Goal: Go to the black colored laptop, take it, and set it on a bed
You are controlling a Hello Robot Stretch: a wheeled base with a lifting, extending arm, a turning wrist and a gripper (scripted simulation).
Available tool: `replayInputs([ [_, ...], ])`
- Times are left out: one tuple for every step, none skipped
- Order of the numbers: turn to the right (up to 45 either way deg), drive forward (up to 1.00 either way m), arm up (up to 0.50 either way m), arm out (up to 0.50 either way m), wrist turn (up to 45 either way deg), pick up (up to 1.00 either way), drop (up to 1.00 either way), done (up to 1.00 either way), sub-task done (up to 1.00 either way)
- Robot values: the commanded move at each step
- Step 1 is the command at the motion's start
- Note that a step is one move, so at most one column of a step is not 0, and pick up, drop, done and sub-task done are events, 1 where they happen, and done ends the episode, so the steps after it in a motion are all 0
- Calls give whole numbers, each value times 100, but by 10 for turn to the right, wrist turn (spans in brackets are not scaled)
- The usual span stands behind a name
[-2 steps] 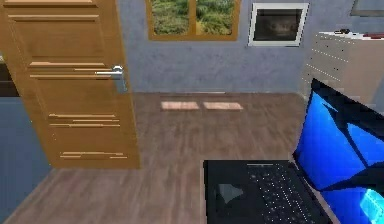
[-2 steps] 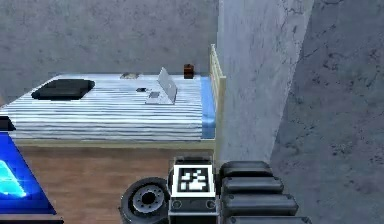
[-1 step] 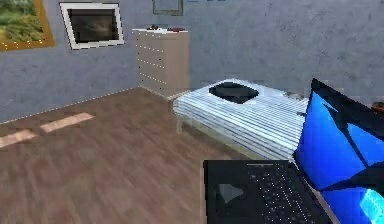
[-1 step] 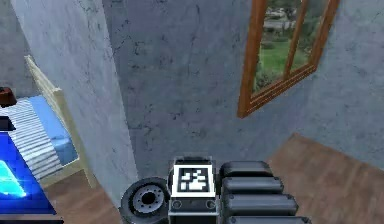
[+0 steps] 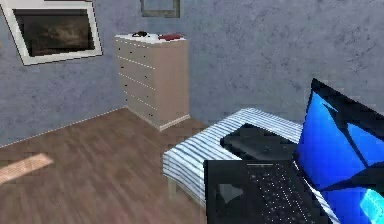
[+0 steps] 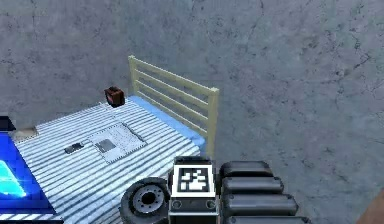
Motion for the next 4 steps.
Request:
replayInputs([
  [180,0,0,0,0,0,0,0,0],
  [0,15,0,0,0,0,0,0,0],
  [-180,0,0,0,0,0,0,0,0],
  [-30,0,0,0,0,0,0,0,0],
])
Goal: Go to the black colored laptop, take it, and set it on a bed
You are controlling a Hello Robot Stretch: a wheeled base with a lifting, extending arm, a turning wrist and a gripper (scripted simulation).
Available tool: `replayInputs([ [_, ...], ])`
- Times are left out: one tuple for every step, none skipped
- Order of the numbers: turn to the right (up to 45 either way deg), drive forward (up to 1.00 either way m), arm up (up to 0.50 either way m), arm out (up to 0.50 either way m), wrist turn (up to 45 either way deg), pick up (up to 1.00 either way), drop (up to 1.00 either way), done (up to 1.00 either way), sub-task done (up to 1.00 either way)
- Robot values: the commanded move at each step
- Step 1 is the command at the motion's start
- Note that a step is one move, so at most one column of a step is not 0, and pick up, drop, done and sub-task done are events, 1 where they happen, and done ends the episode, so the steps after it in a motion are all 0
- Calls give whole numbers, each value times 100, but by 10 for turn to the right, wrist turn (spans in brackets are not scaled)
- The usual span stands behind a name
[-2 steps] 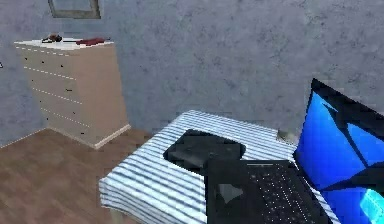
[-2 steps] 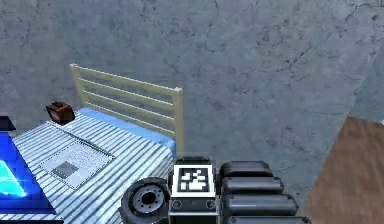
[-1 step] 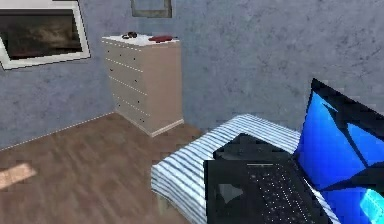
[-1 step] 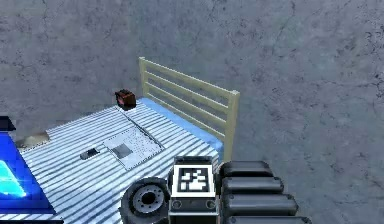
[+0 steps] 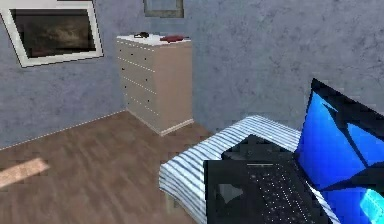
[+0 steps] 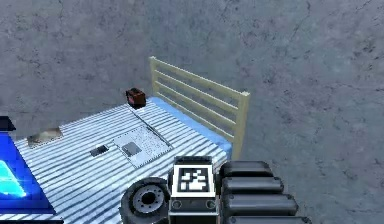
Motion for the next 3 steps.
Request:
replayInputs([
  [120,0,0,0,0,0,0,0,0],
  [-30,0,0,0,0,0,0,0,0],
  [-30,0,0,0,0,0,0,0,0],
])
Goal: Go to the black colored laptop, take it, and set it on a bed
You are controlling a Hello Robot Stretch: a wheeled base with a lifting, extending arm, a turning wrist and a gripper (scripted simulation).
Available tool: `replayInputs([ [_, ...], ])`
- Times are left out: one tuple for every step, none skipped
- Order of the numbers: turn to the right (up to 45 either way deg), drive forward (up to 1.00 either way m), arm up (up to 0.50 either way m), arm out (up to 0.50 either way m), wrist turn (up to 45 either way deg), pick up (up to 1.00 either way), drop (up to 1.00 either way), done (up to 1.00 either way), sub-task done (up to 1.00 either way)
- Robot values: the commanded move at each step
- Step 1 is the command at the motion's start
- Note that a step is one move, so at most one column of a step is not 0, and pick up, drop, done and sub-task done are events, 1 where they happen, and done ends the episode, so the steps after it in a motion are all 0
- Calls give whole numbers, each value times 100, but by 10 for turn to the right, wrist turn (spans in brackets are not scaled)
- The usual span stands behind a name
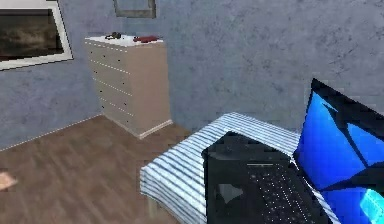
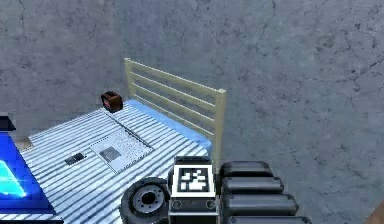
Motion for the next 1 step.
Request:
replayInputs([
  [390,0,0,0,0,0,0,0,0],
])
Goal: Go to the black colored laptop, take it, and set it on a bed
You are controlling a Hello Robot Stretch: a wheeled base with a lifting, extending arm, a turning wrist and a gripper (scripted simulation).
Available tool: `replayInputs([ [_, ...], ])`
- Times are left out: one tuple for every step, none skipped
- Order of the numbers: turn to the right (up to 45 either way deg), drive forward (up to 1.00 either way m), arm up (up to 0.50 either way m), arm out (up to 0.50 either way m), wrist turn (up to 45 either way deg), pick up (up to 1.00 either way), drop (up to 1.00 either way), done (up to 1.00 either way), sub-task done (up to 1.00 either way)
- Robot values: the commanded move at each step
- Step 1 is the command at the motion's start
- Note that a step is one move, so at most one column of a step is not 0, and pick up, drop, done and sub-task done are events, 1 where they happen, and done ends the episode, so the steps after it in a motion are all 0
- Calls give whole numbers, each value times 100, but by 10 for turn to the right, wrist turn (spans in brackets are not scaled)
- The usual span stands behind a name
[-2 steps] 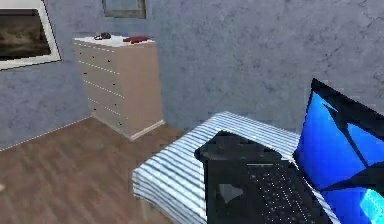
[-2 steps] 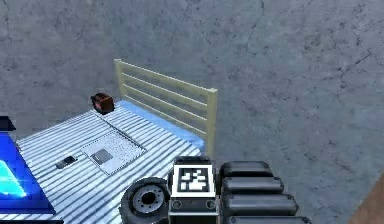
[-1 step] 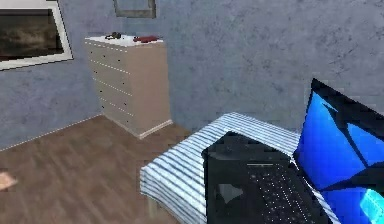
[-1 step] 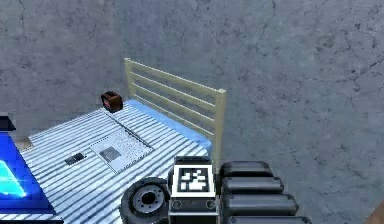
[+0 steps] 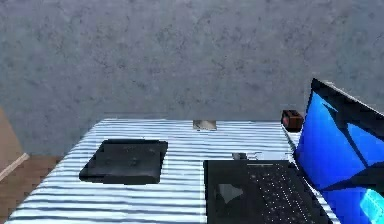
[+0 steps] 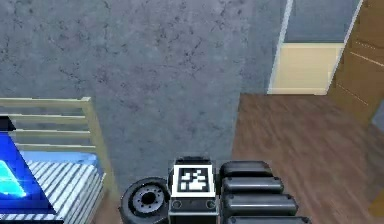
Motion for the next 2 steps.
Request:
replayInputs([
  [0,25,0,0,0,0,0,0,0],
  [-450,0,0,0,0,0,0,0,0],
])
